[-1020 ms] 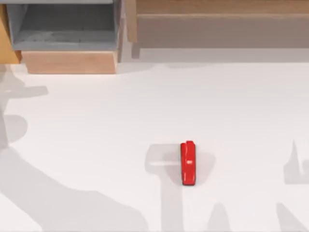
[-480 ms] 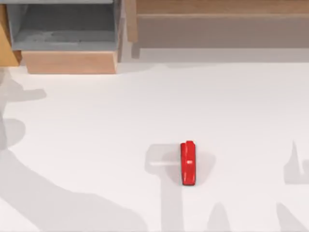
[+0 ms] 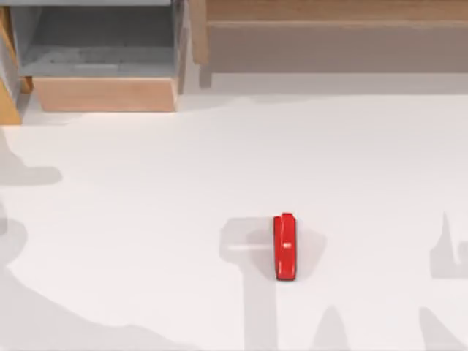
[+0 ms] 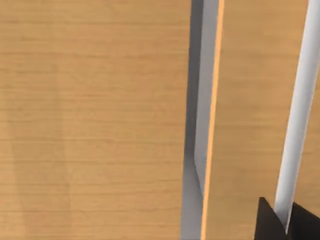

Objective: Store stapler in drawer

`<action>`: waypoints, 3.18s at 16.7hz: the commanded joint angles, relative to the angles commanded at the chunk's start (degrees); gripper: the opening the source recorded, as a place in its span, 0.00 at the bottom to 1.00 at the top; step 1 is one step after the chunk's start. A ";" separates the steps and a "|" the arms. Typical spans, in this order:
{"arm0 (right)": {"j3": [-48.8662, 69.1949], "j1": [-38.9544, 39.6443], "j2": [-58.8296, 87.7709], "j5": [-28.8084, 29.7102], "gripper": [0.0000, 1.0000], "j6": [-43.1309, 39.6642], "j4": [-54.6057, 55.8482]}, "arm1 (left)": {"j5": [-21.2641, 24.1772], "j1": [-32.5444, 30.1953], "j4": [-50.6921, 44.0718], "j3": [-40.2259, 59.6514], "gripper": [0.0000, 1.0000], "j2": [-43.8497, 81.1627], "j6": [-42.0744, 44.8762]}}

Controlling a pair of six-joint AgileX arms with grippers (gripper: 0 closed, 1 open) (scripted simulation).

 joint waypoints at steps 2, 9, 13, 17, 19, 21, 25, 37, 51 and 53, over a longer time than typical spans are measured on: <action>0.00 0.00 0.00 0.00 1.00 0.00 0.00 | 0.00 0.00 0.00 0.00 0.00 0.00 0.00; 0.00 0.00 0.00 0.00 1.00 0.00 0.00 | 3.07 2.56 4.02 -7.57 0.00 -2.98 0.19; 0.00 0.00 0.00 0.00 1.00 0.00 0.00 | 5.11 5.15 7.37 -13.62 0.00 -5.62 0.26; 0.00 0.00 0.00 0.00 1.00 0.00 0.00 | 5.04 4.77 7.39 -13.51 0.00 -5.44 0.34; 0.00 0.00 0.00 0.00 1.00 0.00 0.00 | 5.63 5.42 7.98 -14.49 0.00 -5.84 0.40; 0.00 0.00 0.00 0.00 1.00 0.00 0.00 | 7.31 7.06 9.58 -17.34 0.00 -6.88 0.46; 0.00 0.00 0.00 0.00 1.00 0.00 0.00 | 11.35 11.11 13.60 -24.46 0.00 -9.68 0.63; 0.00 0.00 0.00 0.00 1.00 0.00 0.00 | 12.25 12.05 14.50 -25.85 0.53 -10.31 0.76; 0.00 0.00 0.00 0.00 1.00 0.00 0.00 | 12.25 12.05 14.50 -25.85 1.00 -10.31 0.76; 0.00 0.00 0.00 0.00 1.00 0.00 0.00 | 12.39 12.10 14.62 -25.92 1.00 -10.38 0.80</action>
